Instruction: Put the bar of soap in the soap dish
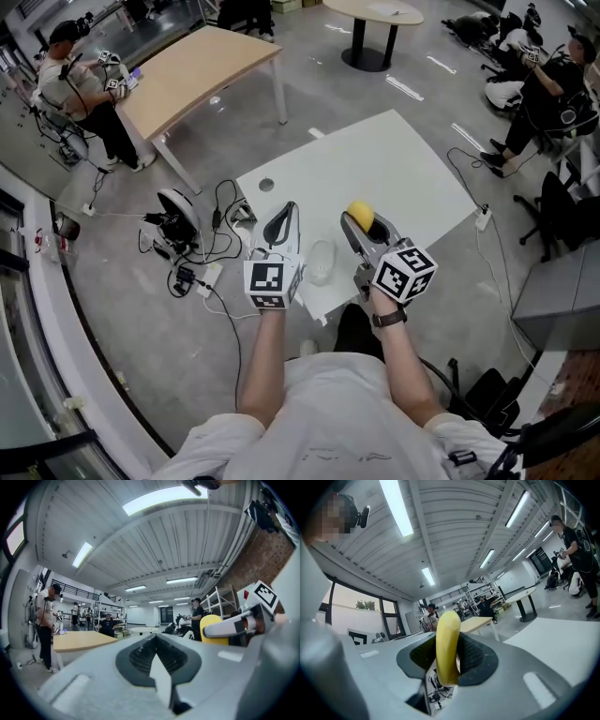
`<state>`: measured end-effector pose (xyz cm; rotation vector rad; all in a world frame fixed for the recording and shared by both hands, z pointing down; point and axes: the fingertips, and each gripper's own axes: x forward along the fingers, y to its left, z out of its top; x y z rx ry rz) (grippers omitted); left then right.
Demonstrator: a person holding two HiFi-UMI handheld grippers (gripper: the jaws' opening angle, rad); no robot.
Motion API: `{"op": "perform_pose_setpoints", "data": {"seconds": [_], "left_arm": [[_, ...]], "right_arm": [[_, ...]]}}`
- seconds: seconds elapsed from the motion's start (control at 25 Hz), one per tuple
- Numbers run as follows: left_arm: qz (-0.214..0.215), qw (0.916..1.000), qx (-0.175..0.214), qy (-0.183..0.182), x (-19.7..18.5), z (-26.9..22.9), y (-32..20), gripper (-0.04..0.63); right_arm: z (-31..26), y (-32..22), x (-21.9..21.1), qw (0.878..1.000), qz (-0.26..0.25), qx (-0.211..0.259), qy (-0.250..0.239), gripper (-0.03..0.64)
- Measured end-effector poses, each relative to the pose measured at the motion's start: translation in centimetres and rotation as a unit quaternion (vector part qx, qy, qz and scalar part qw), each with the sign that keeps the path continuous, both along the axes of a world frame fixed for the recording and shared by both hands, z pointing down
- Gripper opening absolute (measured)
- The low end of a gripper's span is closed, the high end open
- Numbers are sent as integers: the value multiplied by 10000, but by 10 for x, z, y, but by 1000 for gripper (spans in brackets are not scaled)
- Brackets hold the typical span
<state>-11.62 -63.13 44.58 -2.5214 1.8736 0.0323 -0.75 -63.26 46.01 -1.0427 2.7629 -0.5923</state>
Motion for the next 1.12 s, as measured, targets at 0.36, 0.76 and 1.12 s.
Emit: {"op": "perform_pose_setpoints", "data": {"seconds": [0.36,0.76,1.12], "left_arm": [[22,9966,-823,-95,-2,90,20,2],[8,9886,-1503,83,-8,153,20,2],[-120,9790,-2028,146,-8,194,21,2]], "right_arm": [[131,25,-30,9884,-456,-1405,366,115],[248,44,-58,9563,-833,-2584,1087,118],[281,35,-65,9415,-1049,-2949,1248,120]]}}
